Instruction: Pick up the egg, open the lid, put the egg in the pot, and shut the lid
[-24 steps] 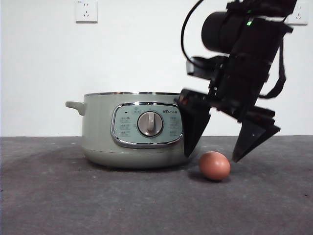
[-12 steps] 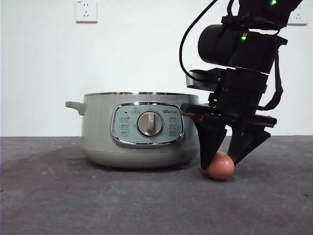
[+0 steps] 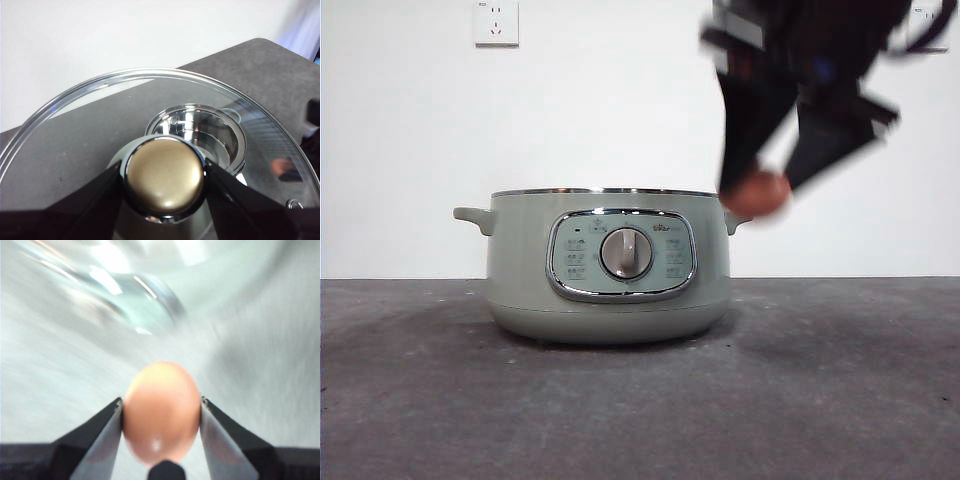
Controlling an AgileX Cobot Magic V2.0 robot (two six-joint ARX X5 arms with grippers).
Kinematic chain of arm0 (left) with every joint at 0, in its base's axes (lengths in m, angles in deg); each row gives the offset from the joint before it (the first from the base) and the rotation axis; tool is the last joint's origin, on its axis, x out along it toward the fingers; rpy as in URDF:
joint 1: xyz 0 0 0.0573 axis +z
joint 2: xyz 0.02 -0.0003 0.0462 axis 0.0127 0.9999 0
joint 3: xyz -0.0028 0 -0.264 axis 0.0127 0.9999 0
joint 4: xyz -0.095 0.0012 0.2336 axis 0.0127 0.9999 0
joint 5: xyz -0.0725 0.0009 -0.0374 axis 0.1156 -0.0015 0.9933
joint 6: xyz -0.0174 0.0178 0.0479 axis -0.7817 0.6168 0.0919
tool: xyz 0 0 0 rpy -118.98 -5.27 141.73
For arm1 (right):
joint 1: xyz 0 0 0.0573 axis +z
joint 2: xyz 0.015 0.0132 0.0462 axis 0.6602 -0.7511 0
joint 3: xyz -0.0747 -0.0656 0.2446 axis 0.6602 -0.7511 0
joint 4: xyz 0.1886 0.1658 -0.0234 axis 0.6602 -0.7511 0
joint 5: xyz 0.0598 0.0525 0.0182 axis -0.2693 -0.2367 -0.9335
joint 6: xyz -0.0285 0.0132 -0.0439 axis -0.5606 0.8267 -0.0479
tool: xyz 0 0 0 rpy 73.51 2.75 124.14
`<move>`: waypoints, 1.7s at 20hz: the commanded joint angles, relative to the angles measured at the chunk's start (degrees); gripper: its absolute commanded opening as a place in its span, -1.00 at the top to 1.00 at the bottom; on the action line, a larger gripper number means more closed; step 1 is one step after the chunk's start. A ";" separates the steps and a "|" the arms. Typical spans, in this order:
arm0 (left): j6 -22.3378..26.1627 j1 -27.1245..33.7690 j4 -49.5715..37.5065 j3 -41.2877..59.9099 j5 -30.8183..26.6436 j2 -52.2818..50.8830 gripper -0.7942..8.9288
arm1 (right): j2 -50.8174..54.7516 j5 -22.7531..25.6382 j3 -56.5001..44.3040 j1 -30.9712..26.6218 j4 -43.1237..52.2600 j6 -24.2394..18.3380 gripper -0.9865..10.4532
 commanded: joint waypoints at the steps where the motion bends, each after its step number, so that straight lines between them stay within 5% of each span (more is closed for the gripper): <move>1: 0.04 0.11 -2.93 -0.48 0.52 -0.42 0.85 | 1.01 -0.13 5.68 0.76 2.45 -0.46 0.85; 7: 0.04 0.11 -2.80 -0.48 0.55 -0.33 0.85 | -14.71 0.04 29.90 0.50 4.17 -5.79 0.85; 15: 0.04 0.11 -2.60 -0.48 0.52 -0.33 0.85 | -45.81 1.01 60.96 0.07 -7.28 -9.44 0.85; 34: 0.04 0.11 -2.47 -0.48 0.52 -0.26 0.85 | -58.18 3.72 62.42 -0.61 -15.65 -12.33 0.81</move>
